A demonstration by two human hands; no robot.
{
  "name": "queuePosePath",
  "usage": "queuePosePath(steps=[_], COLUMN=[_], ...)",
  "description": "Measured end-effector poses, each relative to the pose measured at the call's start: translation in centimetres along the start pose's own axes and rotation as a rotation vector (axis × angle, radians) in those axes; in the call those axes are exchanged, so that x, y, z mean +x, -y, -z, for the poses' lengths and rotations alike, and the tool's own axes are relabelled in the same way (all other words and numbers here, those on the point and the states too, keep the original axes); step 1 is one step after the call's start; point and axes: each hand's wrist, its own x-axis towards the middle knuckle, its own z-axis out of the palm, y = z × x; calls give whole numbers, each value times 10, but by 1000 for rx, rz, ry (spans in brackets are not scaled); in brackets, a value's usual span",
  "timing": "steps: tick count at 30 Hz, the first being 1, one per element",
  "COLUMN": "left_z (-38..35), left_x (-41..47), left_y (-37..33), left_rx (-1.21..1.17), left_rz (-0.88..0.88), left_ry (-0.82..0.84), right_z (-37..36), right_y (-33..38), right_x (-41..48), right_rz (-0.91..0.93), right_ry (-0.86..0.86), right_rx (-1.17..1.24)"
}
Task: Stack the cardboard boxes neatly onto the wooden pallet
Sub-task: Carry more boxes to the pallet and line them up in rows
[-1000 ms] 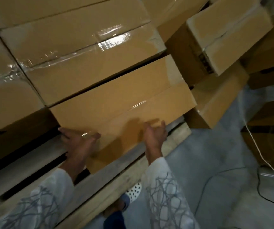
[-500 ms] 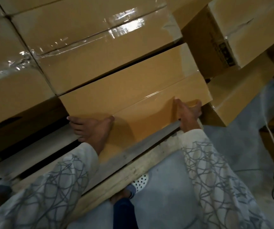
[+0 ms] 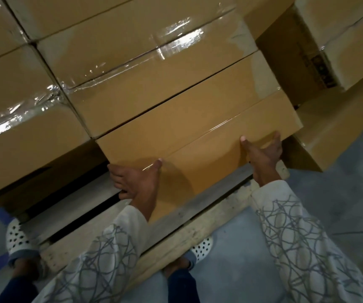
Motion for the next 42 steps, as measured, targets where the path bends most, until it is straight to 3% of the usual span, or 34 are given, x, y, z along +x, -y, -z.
queuePosePath(steps=[4,14,22,42], left_z=[0,-16,-29,-19], left_x=[4,12,17,19], left_y=[1,-14,-13,-12], left_rx=[55,-30,-55,-91], left_rz=[-79,-6,-57,-117], left_ry=[-61,-87,-151,-224], right_z=[-7,-27,-6,-10], right_y=[24,111,127,133], right_x=[10,53,100,110], right_rz=[72,452,383,353], right_ry=[-138,-1,104,111], right_rx=[-477,-605,-572,-688])
